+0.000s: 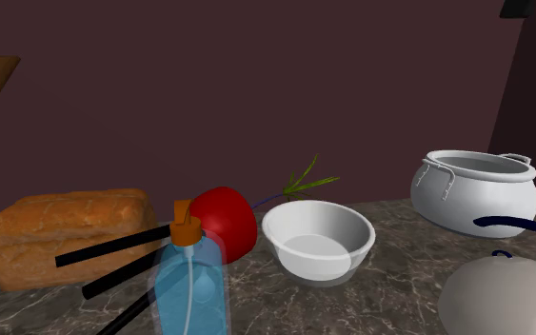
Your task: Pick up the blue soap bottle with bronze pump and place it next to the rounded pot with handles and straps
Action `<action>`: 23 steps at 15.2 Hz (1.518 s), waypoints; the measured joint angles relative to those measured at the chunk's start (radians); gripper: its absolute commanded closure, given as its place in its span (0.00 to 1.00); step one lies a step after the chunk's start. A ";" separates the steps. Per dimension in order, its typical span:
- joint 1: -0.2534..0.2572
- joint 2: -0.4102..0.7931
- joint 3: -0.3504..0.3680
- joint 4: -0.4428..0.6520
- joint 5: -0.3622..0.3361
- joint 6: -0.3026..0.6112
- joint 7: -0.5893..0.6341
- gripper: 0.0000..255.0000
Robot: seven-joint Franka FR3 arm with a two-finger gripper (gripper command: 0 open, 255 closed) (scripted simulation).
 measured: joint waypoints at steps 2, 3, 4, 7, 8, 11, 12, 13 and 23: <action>0.003 0.001 0.011 -0.003 0.006 0.002 0.013 0.00; 0.006 0.008 0.026 -0.007 0.013 0.009 0.030 0.00; 0.011 0.018 0.046 -0.005 0.022 0.013 0.053 0.00; 0.027 0.043 0.111 -0.027 0.053 0.048 0.127 0.00; 0.031 0.054 0.130 -0.034 0.062 0.063 0.149 0.00; 0.041 0.110 0.192 -0.023 0.085 0.095 0.219 0.00; 0.044 0.133 0.215 -0.023 0.092 0.115 0.244 0.00; 0.049 0.144 0.237 -0.022 0.101 0.122 0.271 0.00; 0.061 0.399 0.458 0.081 0.111 0.237 0.539 0.00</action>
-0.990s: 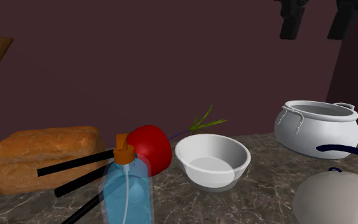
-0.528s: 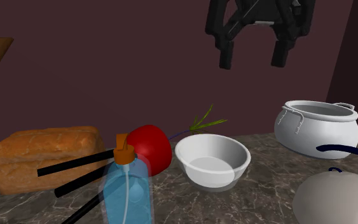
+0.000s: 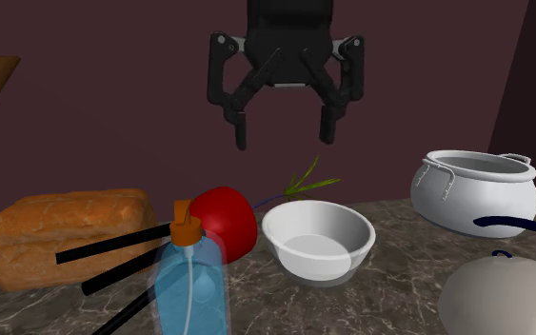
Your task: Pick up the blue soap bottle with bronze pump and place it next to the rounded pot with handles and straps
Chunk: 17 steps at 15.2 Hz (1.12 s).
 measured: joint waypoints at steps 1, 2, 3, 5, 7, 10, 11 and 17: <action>0.002 0.027 0.023 0.008 -0.005 0.014 0.031 0.00; -0.002 0.069 0.046 0.031 -0.018 0.027 0.061 0.00; -0.002 0.106 0.067 0.052 -0.031 0.036 0.093 0.00; -0.004 0.186 0.107 0.101 -0.066 0.049 0.158 0.00; 0.001 0.263 0.140 0.137 -0.106 0.070 0.222 0.00; 0.020 0.368 0.177 0.192 -0.168 0.088 0.315 0.00; 0.023 0.383 0.180 0.194 -0.178 0.097 0.327 0.00; 0.028 0.428 0.180 0.155 -0.212 0.169 0.353 0.00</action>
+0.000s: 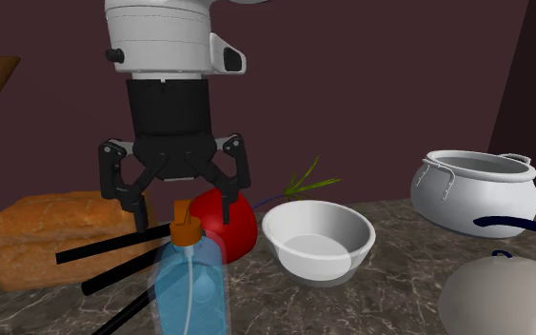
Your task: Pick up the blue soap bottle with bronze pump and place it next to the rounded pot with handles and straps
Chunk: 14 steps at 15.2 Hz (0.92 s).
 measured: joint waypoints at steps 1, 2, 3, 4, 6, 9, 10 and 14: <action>0.000 0.002 0.000 -0.004 -0.001 0.005 0.001 0.00; 0.001 0.003 0.000 -0.005 -0.002 0.007 0.002 0.00; 0.001 0.003 0.000 -0.005 -0.002 0.008 0.002 0.00; 0.001 0.003 0.000 -0.006 -0.002 0.008 0.002 0.00; 0.001 0.003 0.000 -0.006 -0.002 0.009 0.002 0.00; 0.001 0.003 0.000 -0.006 -0.002 0.009 0.002 1.00; 0.001 0.003 0.000 -0.006 -0.002 0.009 0.002 1.00; 0.001 0.003 0.000 -0.006 -0.002 0.009 0.002 1.00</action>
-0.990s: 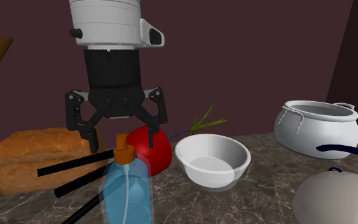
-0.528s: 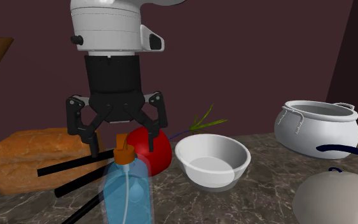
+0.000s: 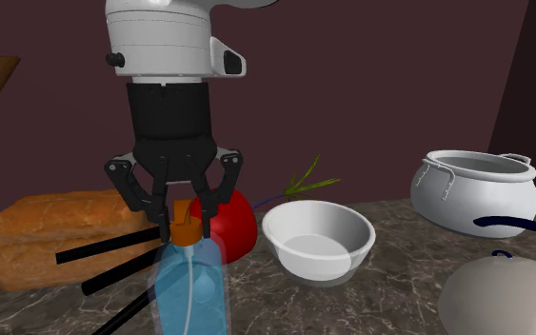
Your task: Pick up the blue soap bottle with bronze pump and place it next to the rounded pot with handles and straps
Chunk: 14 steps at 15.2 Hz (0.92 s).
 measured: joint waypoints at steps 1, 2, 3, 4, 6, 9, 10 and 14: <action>0.000 0.000 0.000 0.000 0.000 0.000 0.000 1.00; 0.000 0.000 0.000 0.000 0.000 0.000 0.000 1.00; 0.000 0.000 0.000 0.000 0.000 0.000 0.000 1.00; 0.000 -0.003 0.000 0.003 0.003 -0.006 -0.002 1.00; -0.003 -0.016 0.000 0.014 0.013 -0.026 -0.010 1.00; -0.004 -0.028 0.001 0.041 0.023 -0.062 -0.016 1.00; -0.005 -0.033 0.000 0.051 0.027 -0.077 -0.021 1.00; -0.008 -0.057 -0.001 0.084 0.045 -0.127 -0.034 1.00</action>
